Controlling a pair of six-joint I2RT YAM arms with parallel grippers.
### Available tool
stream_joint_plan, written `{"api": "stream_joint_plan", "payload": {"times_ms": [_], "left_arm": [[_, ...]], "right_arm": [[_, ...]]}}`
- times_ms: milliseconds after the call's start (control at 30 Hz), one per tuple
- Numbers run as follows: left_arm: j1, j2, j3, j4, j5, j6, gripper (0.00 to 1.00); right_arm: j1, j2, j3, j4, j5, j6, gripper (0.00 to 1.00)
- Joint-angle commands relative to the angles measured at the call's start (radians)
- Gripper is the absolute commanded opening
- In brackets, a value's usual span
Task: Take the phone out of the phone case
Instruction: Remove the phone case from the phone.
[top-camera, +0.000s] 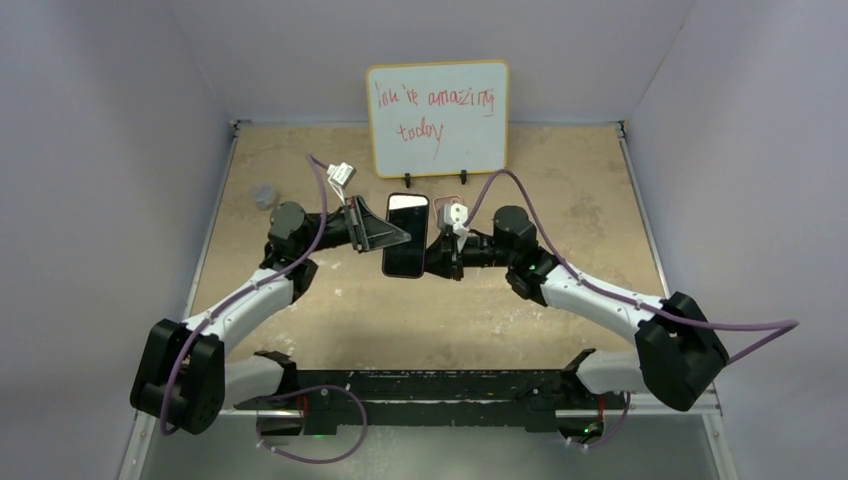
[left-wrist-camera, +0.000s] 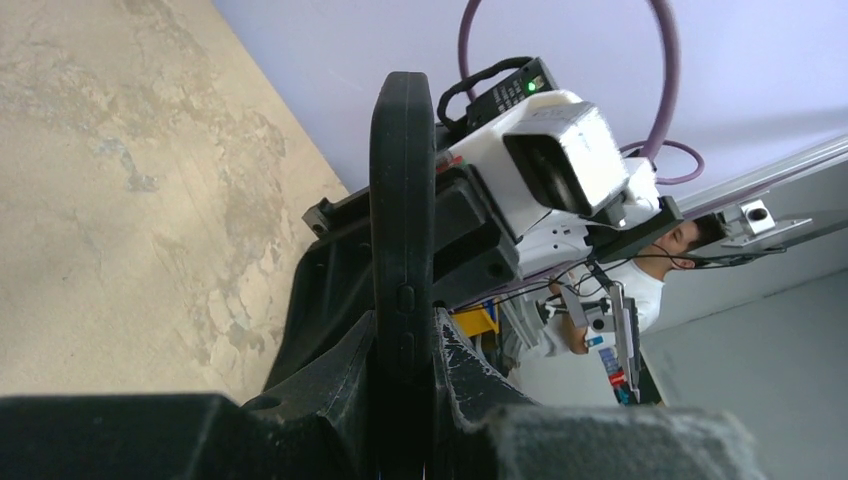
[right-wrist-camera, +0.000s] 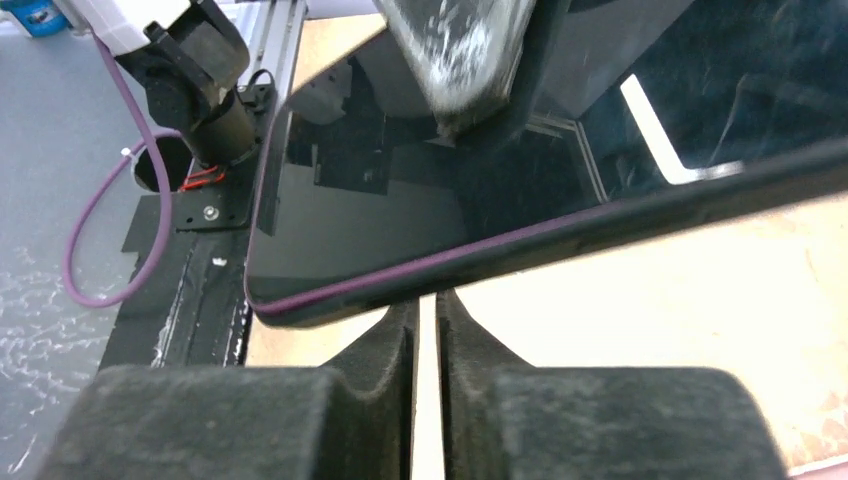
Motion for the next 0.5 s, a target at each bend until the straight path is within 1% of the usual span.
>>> {"api": "stream_joint_plan", "payload": {"times_ms": [0, 67, 167, 267, 333, 400, 467], "left_arm": [[-0.002, -0.036, 0.017, 0.087, -0.041, 0.001, 0.00], [-0.002, -0.039, 0.009, 0.123, -0.070, -0.020, 0.00], [-0.002, -0.054, -0.009, 0.132, -0.126, -0.034, 0.00], [-0.002, -0.065, -0.038, 0.148, -0.186, -0.056, 0.00], [-0.002, -0.060, -0.059, 0.183, -0.203, -0.085, 0.00], [-0.002, -0.042, -0.074, 0.228, -0.198, -0.122, 0.00], [-0.002, -0.020, -0.089, 0.283, -0.197, -0.163, 0.00]], "right_arm": [[0.001, -0.043, -0.076, 0.104, 0.042, 0.110, 0.18], [0.001, -0.065, -0.112, 0.131, 0.068, 0.147, 0.27], [0.001, -0.091, -0.175, 0.248, 0.132, 0.229, 0.39], [0.003, -0.090, -0.249, 0.438, 0.174, 0.362, 0.46], [0.005, -0.086, -0.286, 0.532, 0.197, 0.409, 0.50], [0.006, -0.083, -0.300, 0.574, 0.202, 0.423, 0.53], [0.005, -0.073, -0.285, 0.573, 0.196, 0.433, 0.55]]}}
